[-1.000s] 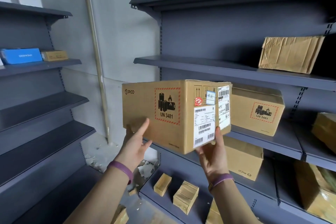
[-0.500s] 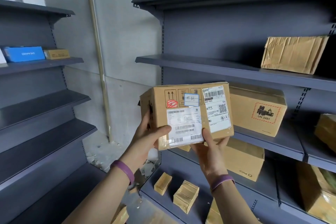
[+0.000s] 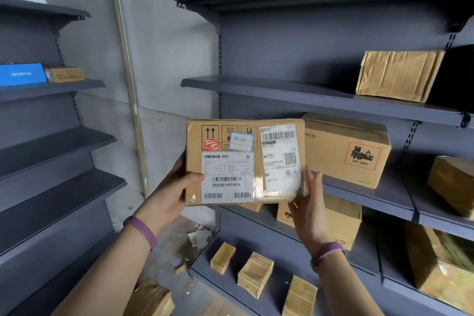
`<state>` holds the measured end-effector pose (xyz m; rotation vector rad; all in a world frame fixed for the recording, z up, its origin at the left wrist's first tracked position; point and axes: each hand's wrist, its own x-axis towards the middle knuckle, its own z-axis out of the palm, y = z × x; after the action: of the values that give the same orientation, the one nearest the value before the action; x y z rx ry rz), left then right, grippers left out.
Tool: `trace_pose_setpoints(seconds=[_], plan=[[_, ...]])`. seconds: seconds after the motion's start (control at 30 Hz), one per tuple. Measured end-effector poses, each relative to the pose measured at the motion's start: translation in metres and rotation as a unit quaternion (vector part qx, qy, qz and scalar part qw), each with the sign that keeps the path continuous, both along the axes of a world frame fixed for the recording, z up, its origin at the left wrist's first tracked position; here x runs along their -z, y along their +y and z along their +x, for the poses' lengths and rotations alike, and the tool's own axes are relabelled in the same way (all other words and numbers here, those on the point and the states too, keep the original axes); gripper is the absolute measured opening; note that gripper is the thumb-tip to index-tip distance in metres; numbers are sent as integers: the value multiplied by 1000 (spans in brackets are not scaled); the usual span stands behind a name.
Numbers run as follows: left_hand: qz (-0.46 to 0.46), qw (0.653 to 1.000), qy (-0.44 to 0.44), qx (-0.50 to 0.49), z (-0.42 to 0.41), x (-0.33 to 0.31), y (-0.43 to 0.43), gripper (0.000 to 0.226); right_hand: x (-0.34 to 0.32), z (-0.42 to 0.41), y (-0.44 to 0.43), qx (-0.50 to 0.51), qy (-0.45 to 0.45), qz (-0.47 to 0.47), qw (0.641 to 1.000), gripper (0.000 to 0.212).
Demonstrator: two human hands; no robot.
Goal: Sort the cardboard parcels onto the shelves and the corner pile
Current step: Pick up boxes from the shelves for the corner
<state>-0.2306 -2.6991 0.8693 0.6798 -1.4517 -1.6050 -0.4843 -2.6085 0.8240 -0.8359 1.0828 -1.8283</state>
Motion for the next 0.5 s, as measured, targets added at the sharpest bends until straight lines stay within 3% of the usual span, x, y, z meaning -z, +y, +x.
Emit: trace_pose_setpoints(seconds=[0.07,0.2,0.4,0.5], plan=[[-11,1000,-19,1,-1,-5,-1,68,1,-3,1,-7,9,22,1000,84],[-6,998,-55,2,-1,-8,-4,61,-3,-12,1,32,-31,46,998,60],[32,997,-62,13,-8,-2,-2,67,-16,-21,-8,81,-1,110,991,66],[53,997,-47,15,-13,-8,-3,42,-18,-20,-6,62,14,101,993,47]])
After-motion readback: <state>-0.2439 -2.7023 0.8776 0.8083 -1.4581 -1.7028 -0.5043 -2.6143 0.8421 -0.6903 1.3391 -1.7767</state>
